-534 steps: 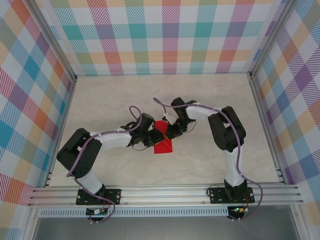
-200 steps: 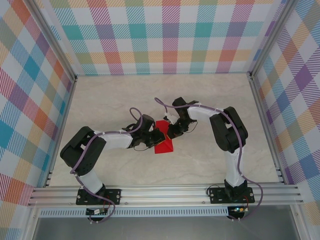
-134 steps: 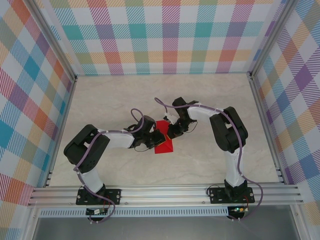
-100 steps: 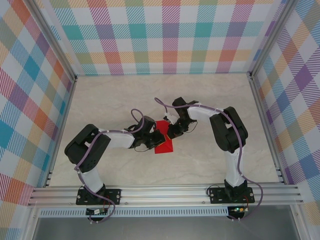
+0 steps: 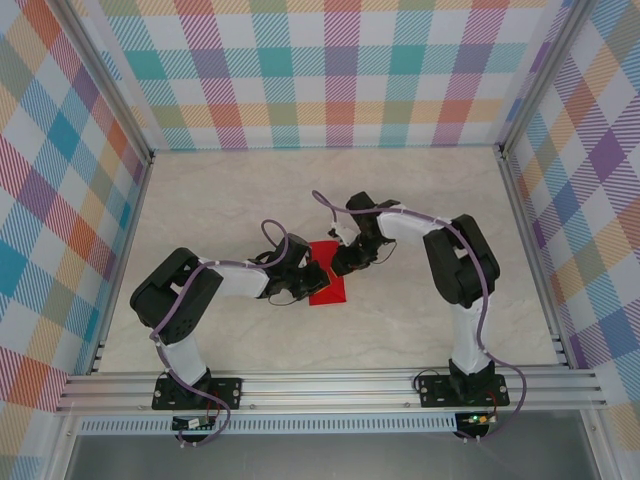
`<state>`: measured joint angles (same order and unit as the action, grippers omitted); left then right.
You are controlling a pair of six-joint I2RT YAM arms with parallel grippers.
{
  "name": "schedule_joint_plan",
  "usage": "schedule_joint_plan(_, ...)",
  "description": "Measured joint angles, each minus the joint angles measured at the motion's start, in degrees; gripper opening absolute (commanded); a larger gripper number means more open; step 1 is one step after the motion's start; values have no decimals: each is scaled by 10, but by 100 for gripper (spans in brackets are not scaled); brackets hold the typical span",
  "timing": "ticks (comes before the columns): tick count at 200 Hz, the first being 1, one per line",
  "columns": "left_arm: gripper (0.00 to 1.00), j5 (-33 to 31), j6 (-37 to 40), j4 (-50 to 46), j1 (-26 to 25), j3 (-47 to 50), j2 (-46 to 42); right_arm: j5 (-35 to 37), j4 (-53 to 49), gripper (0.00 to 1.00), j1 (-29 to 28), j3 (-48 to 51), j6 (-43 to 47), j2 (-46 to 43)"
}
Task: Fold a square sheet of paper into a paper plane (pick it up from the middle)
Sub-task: Fold the triangle a second time at the center of the table.
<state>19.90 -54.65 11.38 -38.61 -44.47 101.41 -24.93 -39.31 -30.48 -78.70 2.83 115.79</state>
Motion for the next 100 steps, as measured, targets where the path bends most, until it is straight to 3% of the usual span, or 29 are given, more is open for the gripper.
schedule_joint_plan(26,10,0,0,2,0,0,0,0,12,38,16,20,-26,-54)
schedule_joint_plan(61,10,0,0,2,0,0,0,-47,59,15,25,83,-90,-130)
schedule_joint_plan(100,10,1,0,2,0,0,0,-112,117,12,13,166,-192,-140)
